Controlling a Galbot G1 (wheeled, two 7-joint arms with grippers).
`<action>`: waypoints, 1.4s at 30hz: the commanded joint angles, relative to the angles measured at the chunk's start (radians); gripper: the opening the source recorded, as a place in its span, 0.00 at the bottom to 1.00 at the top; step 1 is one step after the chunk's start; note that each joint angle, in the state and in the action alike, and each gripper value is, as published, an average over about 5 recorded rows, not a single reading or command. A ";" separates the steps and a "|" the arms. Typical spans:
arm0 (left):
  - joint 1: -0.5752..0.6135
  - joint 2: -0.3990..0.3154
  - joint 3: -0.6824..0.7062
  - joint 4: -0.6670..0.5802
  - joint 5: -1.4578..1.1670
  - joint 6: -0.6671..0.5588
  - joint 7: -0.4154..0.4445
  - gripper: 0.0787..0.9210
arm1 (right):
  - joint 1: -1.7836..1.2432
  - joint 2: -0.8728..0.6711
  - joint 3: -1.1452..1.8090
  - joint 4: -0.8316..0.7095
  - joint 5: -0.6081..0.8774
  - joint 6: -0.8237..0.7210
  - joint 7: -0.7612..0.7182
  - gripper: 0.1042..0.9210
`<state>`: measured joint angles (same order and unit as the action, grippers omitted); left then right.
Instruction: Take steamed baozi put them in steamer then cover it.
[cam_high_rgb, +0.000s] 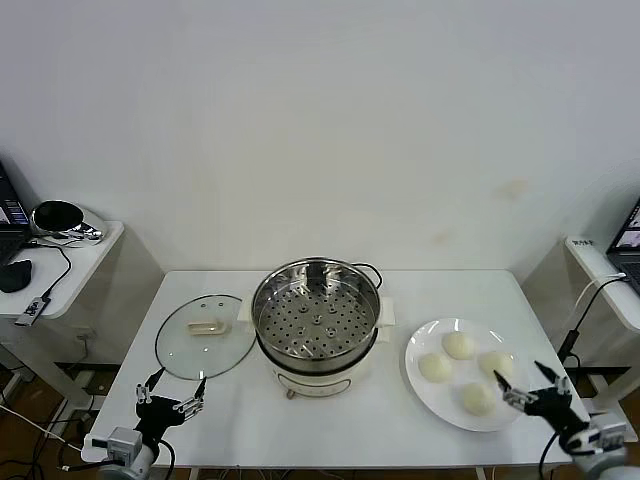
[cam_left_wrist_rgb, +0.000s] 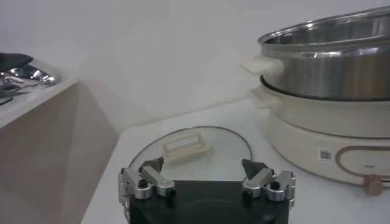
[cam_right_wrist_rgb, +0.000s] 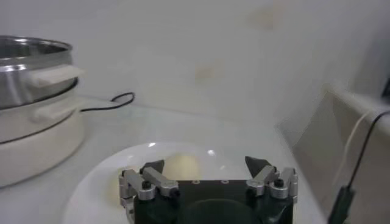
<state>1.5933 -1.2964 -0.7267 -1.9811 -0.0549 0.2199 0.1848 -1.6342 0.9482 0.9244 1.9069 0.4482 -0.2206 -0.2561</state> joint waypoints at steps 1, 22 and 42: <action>0.028 -0.009 0.009 -0.035 0.019 -0.001 0.001 0.88 | 0.098 -0.230 0.084 -0.006 -0.150 -0.145 -0.170 0.88; 0.074 -0.082 -0.003 -0.146 0.048 -0.001 0.007 0.88 | 1.189 -0.475 -0.987 -0.464 -0.752 0.103 -0.927 0.88; 0.140 -0.118 -0.001 -0.212 0.091 -0.004 0.008 0.88 | 1.351 -0.173 -1.238 -0.722 -0.942 0.230 -0.948 0.88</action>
<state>1.7104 -1.4035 -0.7292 -2.1626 0.0286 0.2163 0.1928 -0.3864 0.6947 -0.1798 1.2810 -0.3872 -0.0428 -1.1681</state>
